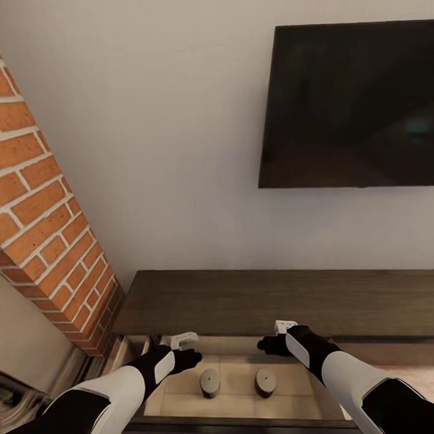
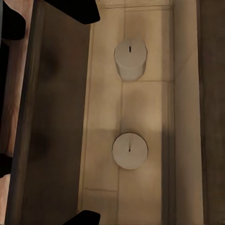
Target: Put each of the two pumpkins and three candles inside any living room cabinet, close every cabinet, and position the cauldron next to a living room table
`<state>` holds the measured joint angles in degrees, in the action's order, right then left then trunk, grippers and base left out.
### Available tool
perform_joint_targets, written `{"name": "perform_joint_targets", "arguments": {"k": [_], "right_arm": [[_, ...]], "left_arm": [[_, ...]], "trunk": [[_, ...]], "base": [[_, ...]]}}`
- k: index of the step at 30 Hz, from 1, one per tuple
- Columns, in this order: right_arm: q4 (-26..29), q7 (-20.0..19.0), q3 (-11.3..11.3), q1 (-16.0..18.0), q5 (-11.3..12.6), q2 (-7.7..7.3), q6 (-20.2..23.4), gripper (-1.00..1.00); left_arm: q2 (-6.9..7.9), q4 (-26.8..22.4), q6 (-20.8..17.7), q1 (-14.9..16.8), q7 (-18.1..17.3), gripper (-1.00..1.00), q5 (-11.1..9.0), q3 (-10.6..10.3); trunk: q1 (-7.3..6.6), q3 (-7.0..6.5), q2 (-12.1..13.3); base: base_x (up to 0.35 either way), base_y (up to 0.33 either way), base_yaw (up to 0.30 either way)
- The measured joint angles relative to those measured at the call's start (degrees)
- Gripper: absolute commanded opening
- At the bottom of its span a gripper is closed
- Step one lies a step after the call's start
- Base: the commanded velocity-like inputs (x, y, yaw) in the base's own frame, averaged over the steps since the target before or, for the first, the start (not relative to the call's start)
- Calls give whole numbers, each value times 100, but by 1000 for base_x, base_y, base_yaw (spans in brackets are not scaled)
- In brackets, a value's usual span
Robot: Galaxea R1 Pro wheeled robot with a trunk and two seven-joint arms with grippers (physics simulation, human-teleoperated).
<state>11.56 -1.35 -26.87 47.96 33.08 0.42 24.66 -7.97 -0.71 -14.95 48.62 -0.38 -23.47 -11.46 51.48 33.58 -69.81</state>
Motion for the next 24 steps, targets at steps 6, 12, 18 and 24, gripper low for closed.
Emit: {"name": "perform_joint_targets", "arguments": {"k": [6, 12, 18, 24], "right_arm": [[0, 0, -12, -1, 0, 4, 0, 100], [1, 0, -13, -1, 0, 2, 0, 100], [1, 0, -6, -1, 0, -3, 0, 100], [1, 0, -9, -1, 0, -5, 0, 100]], "left_arm": [[5, 5, -1, -4, 20, 100, -273, 0], [6, 6, 6, -5, 29, 100, -359, -4], [0, 6, 8, -4, 29, 100, -370, -8], [-4, 16, 221, -4, 29, 100, -376, -9]], "trunk": [[0, -56, 0], [0, -111, 0], [0, -167, 0], [0, -222, 0]], "base": [[0, 0, 61], [0, 0, 61], [0, 0, 61], [0, 0, 61]]}}
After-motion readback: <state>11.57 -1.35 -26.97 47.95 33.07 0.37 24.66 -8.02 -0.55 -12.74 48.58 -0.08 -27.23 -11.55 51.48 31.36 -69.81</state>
